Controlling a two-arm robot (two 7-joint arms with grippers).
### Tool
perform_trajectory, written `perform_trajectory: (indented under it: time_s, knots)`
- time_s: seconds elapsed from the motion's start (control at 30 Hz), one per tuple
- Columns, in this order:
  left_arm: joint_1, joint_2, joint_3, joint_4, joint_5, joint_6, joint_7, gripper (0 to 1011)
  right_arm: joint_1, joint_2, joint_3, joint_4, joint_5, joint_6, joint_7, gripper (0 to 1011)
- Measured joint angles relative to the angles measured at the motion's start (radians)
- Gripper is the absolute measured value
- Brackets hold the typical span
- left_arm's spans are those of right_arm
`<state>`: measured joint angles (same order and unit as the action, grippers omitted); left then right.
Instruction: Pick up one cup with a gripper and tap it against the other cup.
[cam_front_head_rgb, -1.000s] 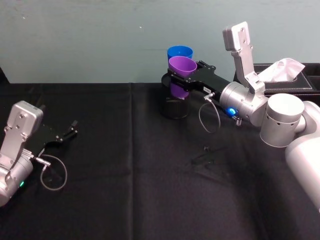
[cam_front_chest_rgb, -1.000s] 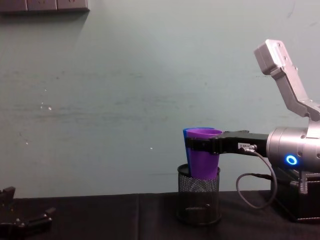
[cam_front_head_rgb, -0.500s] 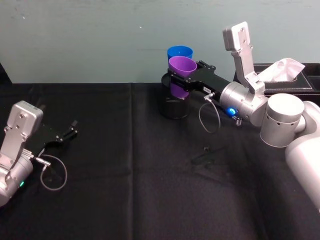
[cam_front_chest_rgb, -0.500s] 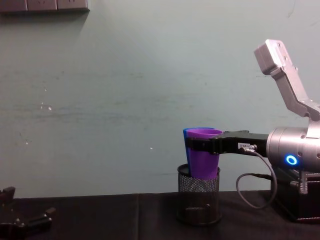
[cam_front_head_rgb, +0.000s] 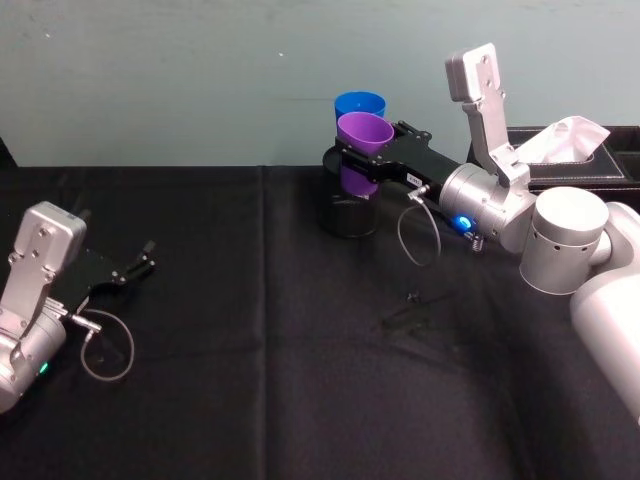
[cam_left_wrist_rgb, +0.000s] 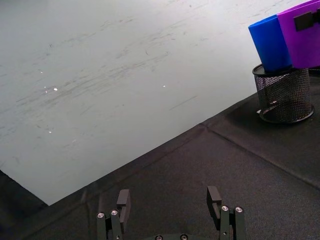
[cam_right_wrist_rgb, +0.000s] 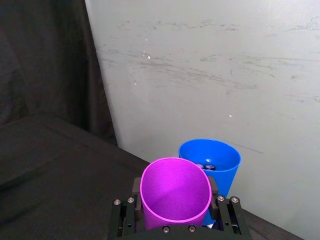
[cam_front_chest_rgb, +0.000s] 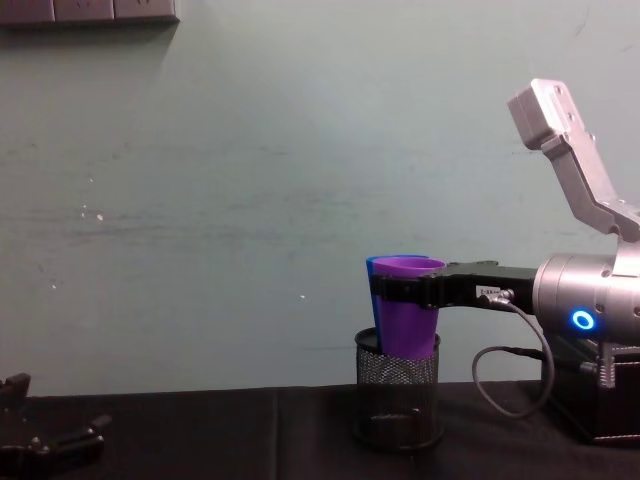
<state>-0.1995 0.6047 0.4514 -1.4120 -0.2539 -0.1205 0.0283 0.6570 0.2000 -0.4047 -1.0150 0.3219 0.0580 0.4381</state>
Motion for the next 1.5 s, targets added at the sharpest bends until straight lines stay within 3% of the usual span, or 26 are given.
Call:
perform_trajectory:
  time_s: [1.5]
  knots:
    - [0.0,0.0,0.0,0.0,0.0,0.0,0.0,1000,0.0,0.0,0.0,0.0,0.0,0.0,0.0,732]
